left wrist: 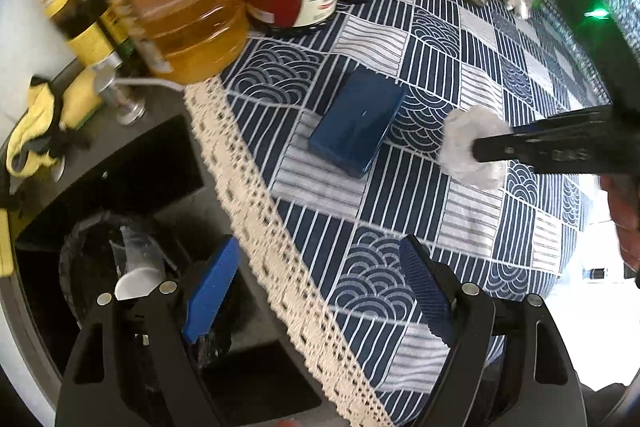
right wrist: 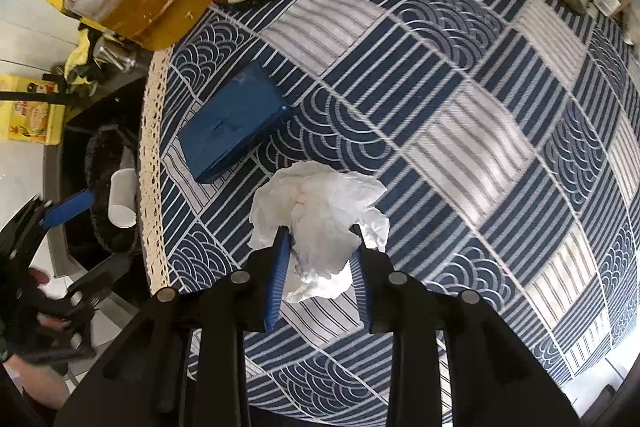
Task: Collect trash
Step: 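Grasp the remaining white tissue with the right gripper, then grasp the dark blue box with the left gripper while the right gripper holds the tissue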
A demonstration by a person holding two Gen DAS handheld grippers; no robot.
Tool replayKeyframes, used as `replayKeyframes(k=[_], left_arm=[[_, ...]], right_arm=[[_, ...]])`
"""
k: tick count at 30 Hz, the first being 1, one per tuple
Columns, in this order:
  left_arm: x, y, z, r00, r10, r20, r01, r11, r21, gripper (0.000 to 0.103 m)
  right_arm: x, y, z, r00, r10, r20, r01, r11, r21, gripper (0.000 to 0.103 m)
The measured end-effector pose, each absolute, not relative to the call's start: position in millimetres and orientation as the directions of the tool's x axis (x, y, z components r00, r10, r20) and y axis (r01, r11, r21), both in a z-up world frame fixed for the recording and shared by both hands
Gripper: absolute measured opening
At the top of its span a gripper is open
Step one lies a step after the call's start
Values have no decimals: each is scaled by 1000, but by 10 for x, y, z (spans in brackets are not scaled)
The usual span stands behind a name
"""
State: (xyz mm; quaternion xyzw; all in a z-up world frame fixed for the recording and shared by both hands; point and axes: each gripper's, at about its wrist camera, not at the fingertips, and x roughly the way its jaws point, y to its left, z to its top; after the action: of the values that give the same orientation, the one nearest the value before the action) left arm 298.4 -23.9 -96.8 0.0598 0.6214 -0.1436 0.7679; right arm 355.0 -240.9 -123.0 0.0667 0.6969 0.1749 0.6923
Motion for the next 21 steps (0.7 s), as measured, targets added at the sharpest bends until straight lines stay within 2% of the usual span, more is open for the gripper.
replayKeyframes(k=[10,16,21], left_arm=[[3409,-839,-1167,165,-106,-981,406,913,-30,80],[3705,-1029,-1438,144,-21,-989,452,891,46,80],[3813,-1084,-1545,105,-22,-994,455,890,28,80]], right_arm=[[3363,-2923,-1040,16,351,-936,-113,931,347,31],[3263,-3188,-1075,3,367,-930,-108,925,364,31],[3268,-3347,-1030,13,390,-921,-104,916,387,31]])
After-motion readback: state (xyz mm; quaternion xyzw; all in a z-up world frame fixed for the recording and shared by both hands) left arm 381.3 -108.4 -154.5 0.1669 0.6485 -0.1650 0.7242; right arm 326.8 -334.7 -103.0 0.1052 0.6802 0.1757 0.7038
